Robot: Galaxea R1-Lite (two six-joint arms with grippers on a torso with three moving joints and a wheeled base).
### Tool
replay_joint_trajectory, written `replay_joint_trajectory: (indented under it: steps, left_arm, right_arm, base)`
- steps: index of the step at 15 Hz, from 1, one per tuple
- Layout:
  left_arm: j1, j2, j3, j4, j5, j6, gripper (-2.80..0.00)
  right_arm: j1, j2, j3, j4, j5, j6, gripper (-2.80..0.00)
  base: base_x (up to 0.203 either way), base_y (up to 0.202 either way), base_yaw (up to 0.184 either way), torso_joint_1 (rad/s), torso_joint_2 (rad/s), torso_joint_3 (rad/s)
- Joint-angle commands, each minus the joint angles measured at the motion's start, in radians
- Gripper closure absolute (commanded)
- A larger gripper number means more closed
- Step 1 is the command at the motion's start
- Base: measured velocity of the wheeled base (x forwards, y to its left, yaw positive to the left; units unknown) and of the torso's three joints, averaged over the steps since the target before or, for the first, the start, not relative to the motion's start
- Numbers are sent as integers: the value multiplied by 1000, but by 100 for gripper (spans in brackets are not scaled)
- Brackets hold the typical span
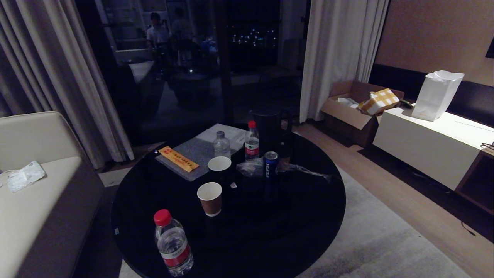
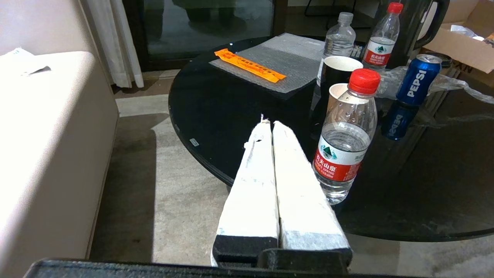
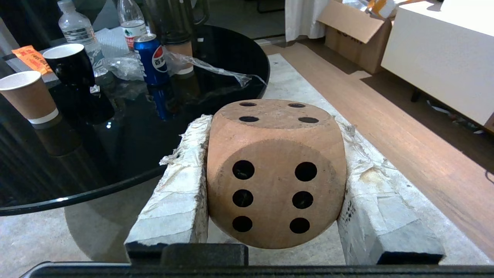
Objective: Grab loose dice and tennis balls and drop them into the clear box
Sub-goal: Put the toys in the box
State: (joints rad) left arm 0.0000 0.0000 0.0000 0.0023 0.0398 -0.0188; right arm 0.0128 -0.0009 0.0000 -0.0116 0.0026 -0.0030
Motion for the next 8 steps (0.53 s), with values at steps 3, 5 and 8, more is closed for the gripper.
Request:
replay_joint_trajectory:
  steps: [3, 5, 8]
  left_arm:
    - [0, 2, 2, 1, -1, 2, 0]
    - [0, 2, 2, 1, 0, 2, 0]
    - [0, 2, 2, 1, 0, 0, 0]
  right_arm:
    - [1, 2, 5, -1, 0, 0, 0]
    - [1, 2, 5, -1, 0, 0, 0]
    - [0, 2, 5, -1, 0, 0, 0]
  base:
    - [0, 0, 0, 0, 0, 0]
    - [-127, 0, -1, 7, 3, -3]
    - [-183, 0, -2, 2, 2, 3]
